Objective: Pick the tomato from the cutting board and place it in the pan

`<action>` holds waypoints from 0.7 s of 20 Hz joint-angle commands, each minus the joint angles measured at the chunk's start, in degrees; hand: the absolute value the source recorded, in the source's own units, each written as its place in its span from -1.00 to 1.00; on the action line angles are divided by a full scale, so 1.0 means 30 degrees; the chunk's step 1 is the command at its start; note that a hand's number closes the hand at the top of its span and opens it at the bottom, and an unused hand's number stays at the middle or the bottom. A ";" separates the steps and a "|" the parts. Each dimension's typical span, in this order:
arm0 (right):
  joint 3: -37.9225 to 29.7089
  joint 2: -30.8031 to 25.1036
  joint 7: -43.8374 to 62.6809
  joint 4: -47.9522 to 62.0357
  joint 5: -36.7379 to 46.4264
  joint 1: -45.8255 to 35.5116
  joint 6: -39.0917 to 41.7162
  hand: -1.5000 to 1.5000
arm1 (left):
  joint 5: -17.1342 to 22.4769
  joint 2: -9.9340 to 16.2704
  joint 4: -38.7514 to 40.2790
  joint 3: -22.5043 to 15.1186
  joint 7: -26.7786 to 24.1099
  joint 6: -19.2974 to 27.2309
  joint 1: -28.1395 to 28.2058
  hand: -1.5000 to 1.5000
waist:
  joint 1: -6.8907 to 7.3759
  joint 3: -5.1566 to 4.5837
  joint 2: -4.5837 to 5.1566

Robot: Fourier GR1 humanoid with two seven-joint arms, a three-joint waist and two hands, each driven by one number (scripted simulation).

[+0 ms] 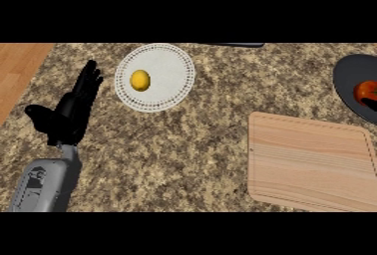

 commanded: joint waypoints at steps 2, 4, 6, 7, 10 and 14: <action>-0.0613 -0.0004 -0.0355 0.1652 -0.0770 -0.0440 0.2214 -1.00 | 0.0182 -0.0153 0.0134 -0.0026 0.0191 -0.0092 -0.0274 0.00 | 0.0073 0.0026 0.0082; -0.0744 0.0092 -0.1576 0.1706 -0.0907 0.0214 0.2059 -1.00 | -0.0017 -0.0203 0.0222 -0.0218 -0.0047 -0.0119 0.0240 0.00 | -0.0006 0.0045 0.0084; -0.1221 0.0138 -0.2355 0.1545 -0.1378 0.0284 0.1570 -1.00 | 0.0177 0.0024 0.0312 0.0338 -0.0034 0.0043 -0.0258 0.00 | -0.0187 0.0035 0.0046; -0.1579 -0.0340 -0.2432 0.1424 -0.1776 -0.0295 0.2064 -1.00 | -0.0015 -0.0101 0.0238 -0.0012 0.0304 0.0057 -0.0191 0.00 | -0.0177 0.0043 -0.0015; -0.2858 -0.0409 -0.4207 0.1333 -0.3087 0.0410 0.1891 -1.00 | 0.0256 0.0172 -0.0042 0.0222 -0.0262 -0.0345 0.0670 0.00 | -0.0341 0.0031 -0.0179; -0.4568 -0.0892 -0.5049 0.1574 -0.4983 -0.0014 0.3324 -1.00 | -0.0168 -0.0176 0.0100 0.0175 0.0057 0.0443 0.0123 0.00 | -0.0840 -0.0005 -0.0337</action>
